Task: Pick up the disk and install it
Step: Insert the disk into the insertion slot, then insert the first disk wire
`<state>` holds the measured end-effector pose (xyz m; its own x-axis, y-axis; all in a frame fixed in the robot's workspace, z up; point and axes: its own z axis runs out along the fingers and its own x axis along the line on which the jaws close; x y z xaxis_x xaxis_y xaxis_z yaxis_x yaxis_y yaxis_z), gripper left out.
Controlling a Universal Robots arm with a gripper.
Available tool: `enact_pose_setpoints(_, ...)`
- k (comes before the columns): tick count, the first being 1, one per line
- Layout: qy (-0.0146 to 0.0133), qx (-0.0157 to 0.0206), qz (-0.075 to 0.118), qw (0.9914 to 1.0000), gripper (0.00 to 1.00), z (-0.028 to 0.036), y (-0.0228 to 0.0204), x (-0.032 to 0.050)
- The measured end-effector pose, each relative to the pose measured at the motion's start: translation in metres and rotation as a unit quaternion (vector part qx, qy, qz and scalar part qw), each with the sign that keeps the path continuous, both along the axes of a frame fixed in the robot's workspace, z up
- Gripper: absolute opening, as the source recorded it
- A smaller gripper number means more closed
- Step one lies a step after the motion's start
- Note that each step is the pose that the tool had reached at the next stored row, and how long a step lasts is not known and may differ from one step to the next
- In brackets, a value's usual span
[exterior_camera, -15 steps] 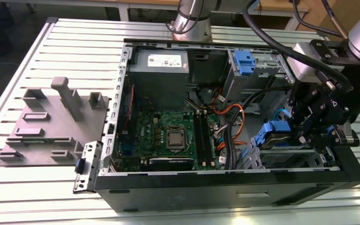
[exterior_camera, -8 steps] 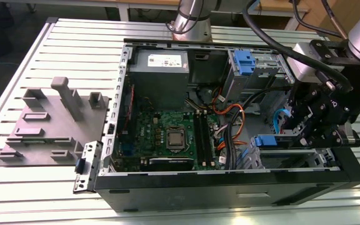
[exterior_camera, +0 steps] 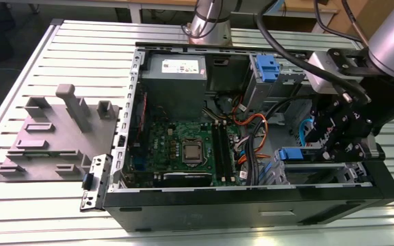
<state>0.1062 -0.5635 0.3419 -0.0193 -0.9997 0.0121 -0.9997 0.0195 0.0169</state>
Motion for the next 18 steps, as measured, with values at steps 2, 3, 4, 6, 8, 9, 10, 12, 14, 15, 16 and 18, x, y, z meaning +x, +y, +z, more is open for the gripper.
enact_pose_setpoints(2, -0.0017, -0.0002, 0.001, 1.0, 0.42, -0.0013, 0.0027, -0.001)
enact_pose_setpoints(3, -0.0019, -0.0006, 0.001, 1.0, 0.42, -0.0014, 0.0034, -0.0011)
enact_pose_setpoints(4, -0.002, -0.0008, 0.001, 1.0, 0.42, -0.0014, 0.0035, -0.001)
enact_pose_setpoints(6, -0.002, -0.0009, 0.001, 1.0, 0.42, -0.0014, 0.0035, -0.0011)
enact_pose_setpoints(8, -0.002, -0.0009, 0.001, 1.0, 0.42, -0.0011, 0.0035, -0.0011)
enact_pose_setpoints(9, -0.002, -0.0009, 0.001, 1.0, 0.42, -0.0011, 0.0035, -0.0011)
enact_pose_setpoints(10, -0.002, -0.0009, 0.001, 1.0, 0.42, -0.0011, 0.0035, -0.0011)
enact_pose_setpoints(12, -0.002, -0.0009, 0.001, 1.0, 0.42, -0.0011, 0.0035, -0.0011)
enact_pose_setpoints(14, -0.002, -0.0009, 0.001, 1.0, 0.42, -0.0011, 0.0035, -0.0011)
enact_pose_setpoints(15, -0.002, -0.0009, 0.001, 1.0, 0.42, -0.0011, 0.0035, -0.0011)
enact_pose_setpoints(16, -0.002, -0.0009, 0.001, 1.0, 0.42, -0.0011, 0.0035, -0.0011)
enact_pose_setpoints(18, -0.002, -0.0009, 0.001, 1.0, 0.42, -0.0009, 0.0035, -0.0011)
